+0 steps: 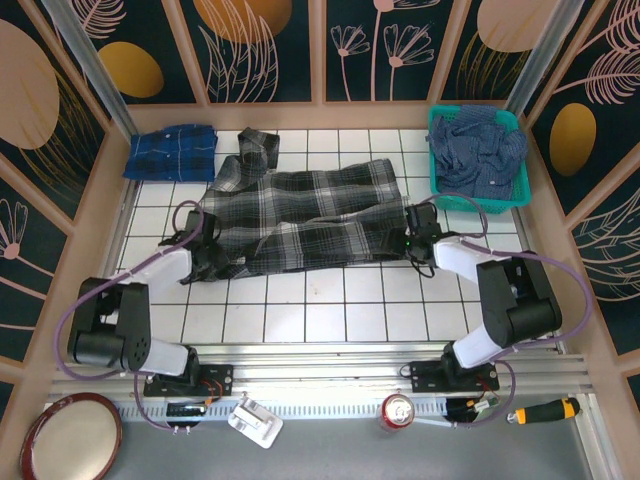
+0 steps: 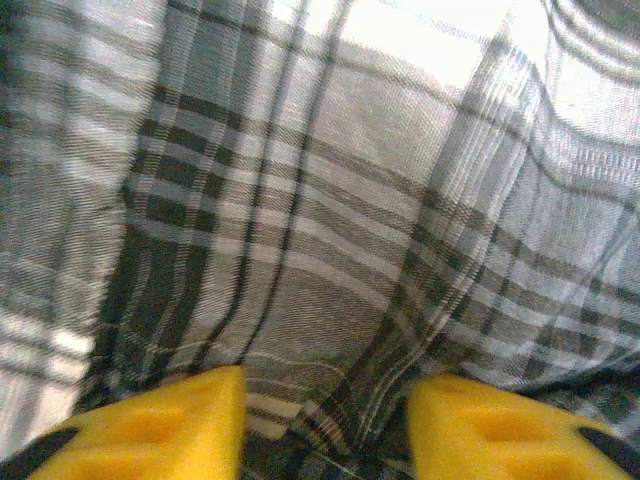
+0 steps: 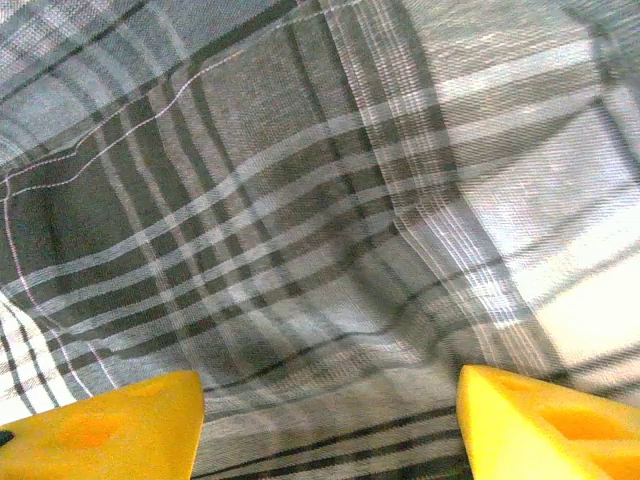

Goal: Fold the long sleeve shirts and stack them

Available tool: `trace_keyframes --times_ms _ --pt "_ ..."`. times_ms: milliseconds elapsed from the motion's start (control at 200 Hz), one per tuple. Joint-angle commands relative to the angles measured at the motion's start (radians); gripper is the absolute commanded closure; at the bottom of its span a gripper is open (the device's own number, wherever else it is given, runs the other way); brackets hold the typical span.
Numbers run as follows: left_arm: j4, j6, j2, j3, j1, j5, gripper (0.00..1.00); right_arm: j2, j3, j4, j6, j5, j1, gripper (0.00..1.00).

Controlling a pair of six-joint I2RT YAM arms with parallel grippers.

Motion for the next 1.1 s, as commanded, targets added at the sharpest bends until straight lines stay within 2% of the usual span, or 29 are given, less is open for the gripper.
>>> trace_keyframes --times_ms 0,125,210,310,405,566,701,876,966,1001,1041,1096 --pt "-0.050 0.006 -0.089 0.075 0.010 -0.007 0.33 -0.071 0.079 -0.054 0.046 0.077 0.110 0.31" --pt "-0.009 -0.006 -0.037 0.170 -0.030 0.063 0.26 0.076 0.190 0.032 0.051 0.044 0.165 0.31" --pt "0.005 -0.021 0.049 0.228 -0.062 0.100 0.26 0.200 0.257 0.037 0.056 0.043 0.174 0.32" --pt "0.113 -0.035 0.112 0.192 -0.068 0.144 0.26 0.272 0.266 0.045 0.080 0.062 0.173 0.33" --pt "0.155 -0.036 0.158 0.128 -0.069 0.150 0.31 0.279 0.226 0.033 0.112 0.076 0.166 0.34" --pt "0.182 -0.037 0.167 -0.006 -0.070 0.098 0.31 0.200 0.076 0.032 0.163 0.092 0.128 0.34" --pt "0.182 -0.058 0.149 -0.109 -0.069 0.110 0.33 0.083 -0.081 0.034 0.220 0.076 0.089 0.36" --pt "0.147 -0.117 -0.028 -0.244 -0.077 0.146 0.34 -0.130 -0.270 0.004 0.315 0.043 0.089 0.36" --pt "0.085 -0.149 -0.150 -0.264 -0.091 0.160 0.33 -0.233 -0.310 -0.043 0.339 0.031 0.089 0.35" --pt "0.061 -0.158 -0.200 -0.260 -0.092 0.173 0.30 -0.268 -0.304 -0.078 0.336 0.024 0.087 0.34" --pt "0.024 -0.163 -0.251 -0.237 -0.092 0.170 0.20 -0.300 -0.280 -0.122 0.320 0.029 0.077 0.33" --pt "-0.030 -0.156 -0.293 -0.163 -0.092 0.136 0.12 -0.333 -0.208 -0.176 0.289 0.033 0.062 0.31"
